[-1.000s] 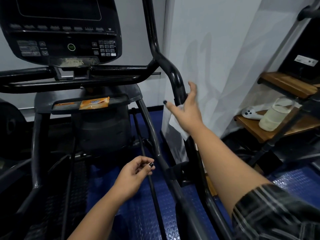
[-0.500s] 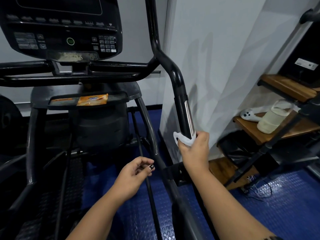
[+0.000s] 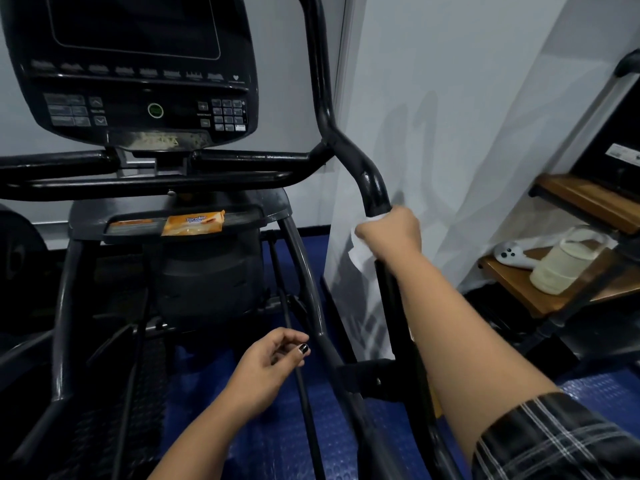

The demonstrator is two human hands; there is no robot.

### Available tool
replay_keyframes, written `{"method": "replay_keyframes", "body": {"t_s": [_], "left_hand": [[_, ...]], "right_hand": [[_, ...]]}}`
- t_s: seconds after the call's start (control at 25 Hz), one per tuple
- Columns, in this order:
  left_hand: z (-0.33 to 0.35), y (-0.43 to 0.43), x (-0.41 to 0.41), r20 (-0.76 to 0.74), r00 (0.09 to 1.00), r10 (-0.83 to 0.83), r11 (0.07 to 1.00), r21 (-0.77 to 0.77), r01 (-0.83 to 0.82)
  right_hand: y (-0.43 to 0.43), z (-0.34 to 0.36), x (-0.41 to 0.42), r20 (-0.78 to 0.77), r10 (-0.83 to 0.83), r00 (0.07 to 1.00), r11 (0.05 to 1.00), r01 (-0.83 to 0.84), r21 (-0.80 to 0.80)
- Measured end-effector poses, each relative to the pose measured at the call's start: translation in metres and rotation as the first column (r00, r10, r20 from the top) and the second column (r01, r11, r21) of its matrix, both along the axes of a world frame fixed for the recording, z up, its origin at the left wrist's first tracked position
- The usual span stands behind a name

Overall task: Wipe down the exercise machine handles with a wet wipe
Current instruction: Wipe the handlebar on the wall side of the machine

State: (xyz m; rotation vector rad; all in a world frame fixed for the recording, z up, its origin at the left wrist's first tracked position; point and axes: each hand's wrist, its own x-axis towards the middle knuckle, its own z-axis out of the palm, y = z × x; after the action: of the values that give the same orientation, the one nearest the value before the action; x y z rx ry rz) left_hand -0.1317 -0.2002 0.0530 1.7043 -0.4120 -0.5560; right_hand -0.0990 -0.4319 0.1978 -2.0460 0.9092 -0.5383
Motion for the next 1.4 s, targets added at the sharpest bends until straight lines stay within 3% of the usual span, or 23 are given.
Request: {"method": "replay_keyframes", "body": {"t_s": [0.16,0.32,0.4,0.48,0.52,0.6,0.92,1.16,1.28,1.4], "left_hand": [[0.007,0.003,0.018,0.008,1.0,-0.008,1.0,0.016,0.008],[0.015,0.001,0.034,0.023,1.0,-0.004,1.0,0.007,0.004],[0.018,-0.003,0.04,0.024,0.999,-0.021,1.0,0.006,0.021],[0.02,-0.01,0.044,0.036,0.998,-0.059,0.998,-0.003,0.059],[0.021,-0.013,0.045,0.043,0.996,-0.076,0.997,-0.008,0.076],[0.026,-0.016,0.051,0.053,0.994,-0.1,0.995,-0.004,0.1],[0.045,-0.009,0.086,0.085,0.993,-0.088,0.996,-0.022,0.09],[0.055,-0.004,0.101,0.091,0.992,-0.093,0.995,-0.032,0.096],[0.058,0.002,0.104,0.083,0.992,-0.092,0.995,-0.032,0.095],[0.061,0.011,0.109,0.07,0.994,-0.085,0.996,-0.022,0.086]], "right_hand": [[-0.008,0.044,0.031,0.01,0.115,0.993,0.957,-0.114,0.266],[-0.01,0.064,0.05,-0.035,0.152,0.988,0.951,-0.136,0.279],[-0.001,0.061,0.053,-0.077,0.055,0.996,0.998,-0.056,-0.009],[0.012,0.048,0.05,-0.064,-0.041,0.997,0.92,0.013,-0.391],[0.016,0.04,0.045,-0.056,-0.055,0.997,0.866,0.02,-0.5],[0.018,0.024,0.036,-0.058,-0.069,0.996,0.819,0.024,-0.574],[0.023,0.023,0.019,-0.163,-0.108,0.981,0.894,0.024,-0.448],[0.018,0.064,0.07,-0.353,-0.12,0.928,0.848,-0.089,-0.522],[0.013,0.07,0.07,-0.412,-0.014,0.911,0.85,-0.206,-0.485],[0.014,0.066,0.044,-0.368,0.16,0.916,0.877,-0.304,-0.374]]}}
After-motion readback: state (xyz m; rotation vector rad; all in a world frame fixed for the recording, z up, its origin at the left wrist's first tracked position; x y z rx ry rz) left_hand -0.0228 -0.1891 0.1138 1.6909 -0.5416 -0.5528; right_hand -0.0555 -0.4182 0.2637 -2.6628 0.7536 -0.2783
